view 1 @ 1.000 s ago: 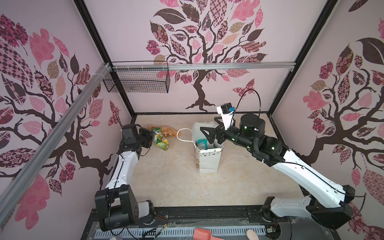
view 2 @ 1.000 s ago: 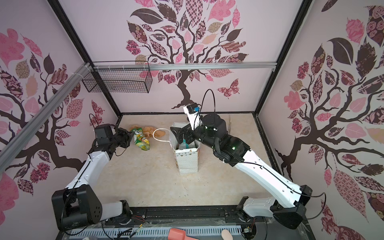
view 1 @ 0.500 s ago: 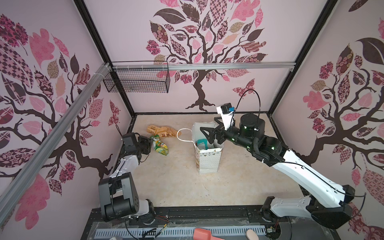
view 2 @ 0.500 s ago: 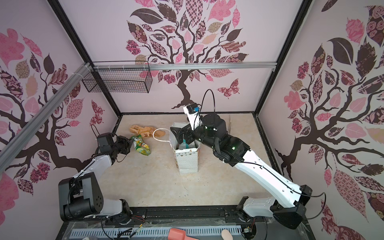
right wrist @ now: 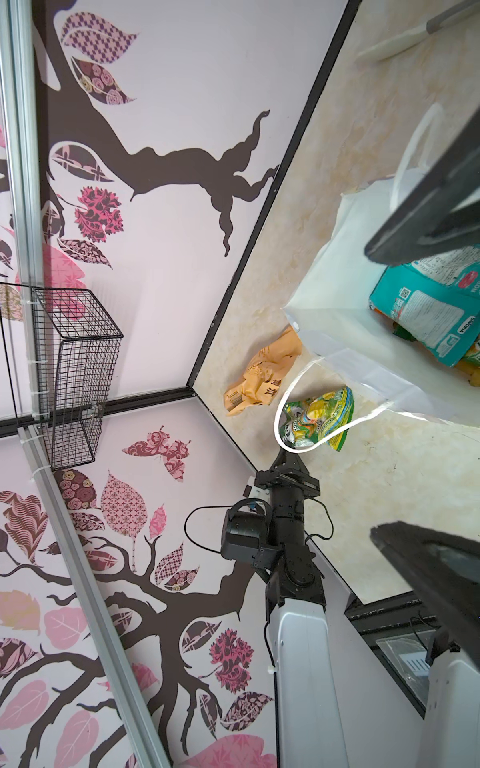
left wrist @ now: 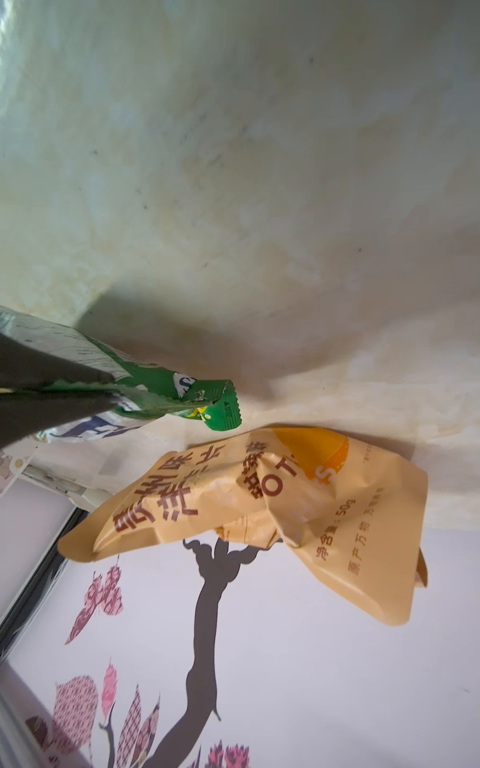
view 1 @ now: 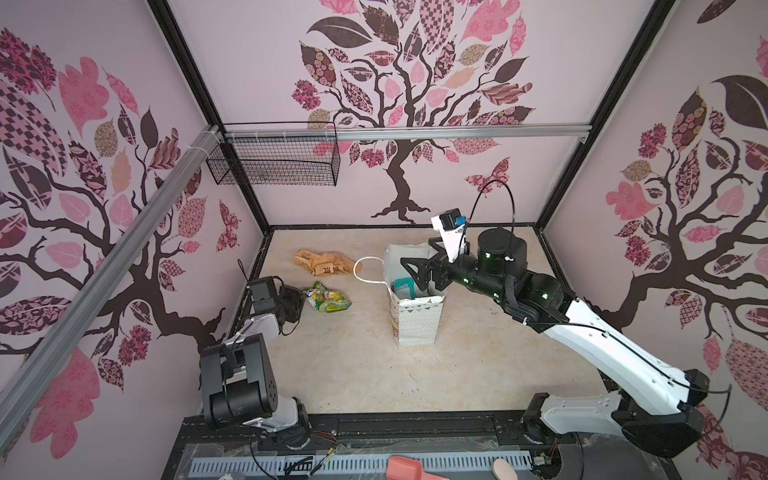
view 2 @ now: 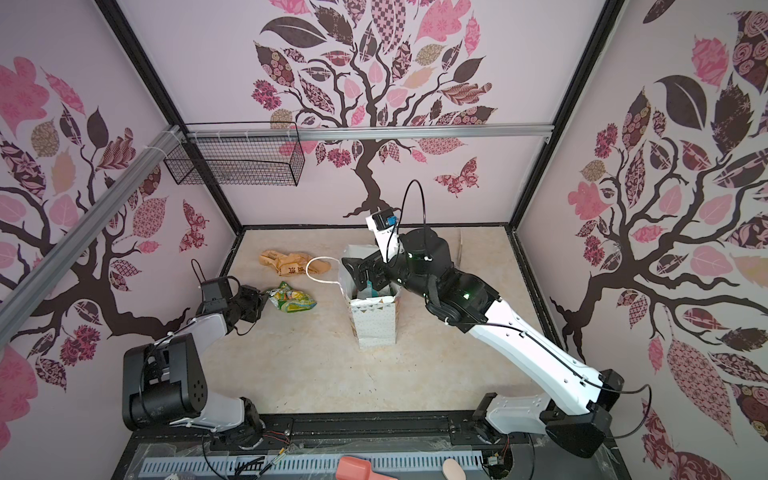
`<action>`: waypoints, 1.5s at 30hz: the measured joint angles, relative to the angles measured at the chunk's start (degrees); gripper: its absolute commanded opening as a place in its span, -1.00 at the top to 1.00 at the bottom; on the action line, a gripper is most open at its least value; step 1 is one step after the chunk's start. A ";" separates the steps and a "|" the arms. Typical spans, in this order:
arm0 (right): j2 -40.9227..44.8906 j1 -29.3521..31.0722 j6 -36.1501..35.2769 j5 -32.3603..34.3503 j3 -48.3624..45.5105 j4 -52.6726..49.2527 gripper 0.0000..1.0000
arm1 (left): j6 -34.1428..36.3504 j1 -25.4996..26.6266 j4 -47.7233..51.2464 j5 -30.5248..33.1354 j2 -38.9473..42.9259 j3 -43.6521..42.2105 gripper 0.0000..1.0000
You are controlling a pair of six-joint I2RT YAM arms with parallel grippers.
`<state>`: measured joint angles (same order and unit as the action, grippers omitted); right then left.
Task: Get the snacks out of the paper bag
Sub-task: 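Lower the FOX'S pack to the table with left gripper and release, then move right gripper back over the bag while left gripper returns to rim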
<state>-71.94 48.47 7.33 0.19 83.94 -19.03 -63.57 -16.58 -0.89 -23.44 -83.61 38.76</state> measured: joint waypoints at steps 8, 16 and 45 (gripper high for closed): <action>-0.31 0.00 0.26 -0.02 0.24 -0.55 -0.99 | 1.29 -0.02 2.47 1.01 -1.20 0.00 -0.10; -2.84 0.00 1.11 0.04 2.78 -4.07 -0.99 | 4.55 0.00 7.74 3.28 5.92 0.35 -0.42; -29.66 -3.23 6.25 -1.31 29.90 -32.02 -0.65 | 47.06 31.01 31.95 8.46 24.94 39.04 -0.60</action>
<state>-101.60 45.23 13.58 -1.13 113.84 -51.05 -16.51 14.44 31.07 -14.98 -58.67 77.80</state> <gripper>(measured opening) 0.832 0.792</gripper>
